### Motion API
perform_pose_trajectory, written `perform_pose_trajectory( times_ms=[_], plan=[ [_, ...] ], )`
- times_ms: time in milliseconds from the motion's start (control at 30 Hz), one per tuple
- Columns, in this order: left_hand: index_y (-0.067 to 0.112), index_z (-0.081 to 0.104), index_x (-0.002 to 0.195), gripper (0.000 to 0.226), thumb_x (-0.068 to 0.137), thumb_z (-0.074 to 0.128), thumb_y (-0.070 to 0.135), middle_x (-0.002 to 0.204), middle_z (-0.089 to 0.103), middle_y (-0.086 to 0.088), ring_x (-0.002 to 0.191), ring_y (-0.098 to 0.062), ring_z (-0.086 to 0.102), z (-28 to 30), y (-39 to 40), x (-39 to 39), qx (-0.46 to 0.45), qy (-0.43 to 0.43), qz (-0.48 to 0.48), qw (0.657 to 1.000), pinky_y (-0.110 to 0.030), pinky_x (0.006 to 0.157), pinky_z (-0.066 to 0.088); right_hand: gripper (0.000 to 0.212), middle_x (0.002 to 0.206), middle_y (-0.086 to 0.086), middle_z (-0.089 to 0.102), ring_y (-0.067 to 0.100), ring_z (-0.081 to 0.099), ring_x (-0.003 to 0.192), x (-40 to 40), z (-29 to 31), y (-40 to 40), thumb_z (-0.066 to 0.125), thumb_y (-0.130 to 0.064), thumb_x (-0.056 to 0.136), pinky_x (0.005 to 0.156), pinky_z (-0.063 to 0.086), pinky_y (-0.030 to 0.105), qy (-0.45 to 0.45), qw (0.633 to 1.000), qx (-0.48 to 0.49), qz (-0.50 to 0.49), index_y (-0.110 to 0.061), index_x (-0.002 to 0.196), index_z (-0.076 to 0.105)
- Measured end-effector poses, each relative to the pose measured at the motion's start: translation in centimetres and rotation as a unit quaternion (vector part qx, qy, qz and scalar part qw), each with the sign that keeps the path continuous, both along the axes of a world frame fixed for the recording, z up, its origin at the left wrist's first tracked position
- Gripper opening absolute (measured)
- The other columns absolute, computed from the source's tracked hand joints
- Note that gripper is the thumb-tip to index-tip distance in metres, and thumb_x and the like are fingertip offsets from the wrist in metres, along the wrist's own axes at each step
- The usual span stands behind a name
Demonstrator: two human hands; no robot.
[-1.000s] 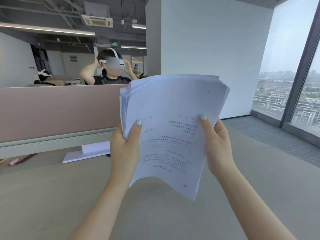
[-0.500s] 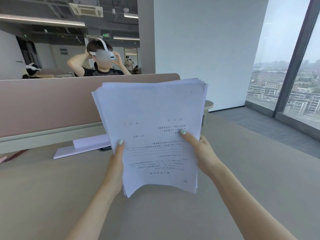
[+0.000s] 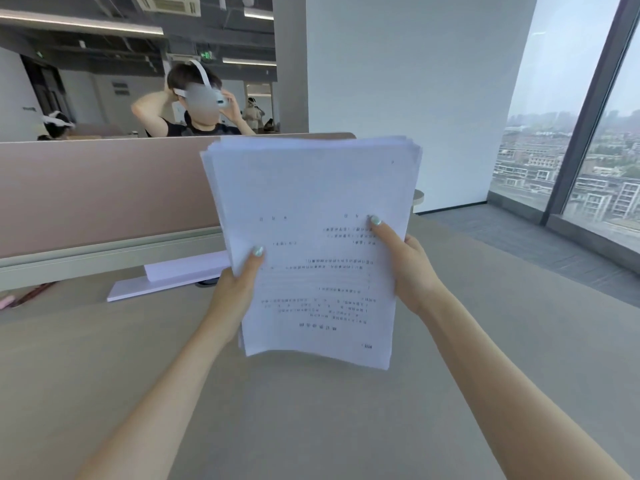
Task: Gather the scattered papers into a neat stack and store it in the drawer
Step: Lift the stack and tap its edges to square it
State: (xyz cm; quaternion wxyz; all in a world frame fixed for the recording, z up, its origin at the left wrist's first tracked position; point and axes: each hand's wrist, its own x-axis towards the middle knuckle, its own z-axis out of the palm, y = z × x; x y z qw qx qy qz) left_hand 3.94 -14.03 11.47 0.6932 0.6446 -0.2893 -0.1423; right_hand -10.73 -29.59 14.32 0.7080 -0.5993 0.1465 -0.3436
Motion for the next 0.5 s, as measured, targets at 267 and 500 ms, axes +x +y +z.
perform_pose_trajectory(
  times_ms=[267,500],
  plan=[
    [0.038,0.064,0.098,0.042,0.069,0.058,0.067,0.106,0.07,0.016,0.108,-0.012,0.064,-3.2,0.2,1.3,0.042,0.028,-0.103,0.993,-0.036,0.096,0.047,0.032,0.107,0.003,0.074,0.02,0.071,0.098,-1.0,-1.6,-0.8,0.064,-0.041,0.079,0.088,0.053,0.038,0.08,0.995,-0.03,0.049,-0.019,0.101,0.07],
    [0.039,0.063,0.104,0.048,0.076,0.041,0.072,0.109,0.071,0.014,0.107,-0.011,0.061,-1.1,-0.4,1.1,0.005,0.062,-0.082,0.995,-0.04,0.099,0.044,0.017,0.093,-0.003,0.077,0.017,0.073,0.089,-0.8,-0.6,-0.3,0.06,-0.033,0.086,0.081,0.055,0.034,0.02,0.999,-0.017,0.025,-0.021,0.092,0.07]
  ],
)
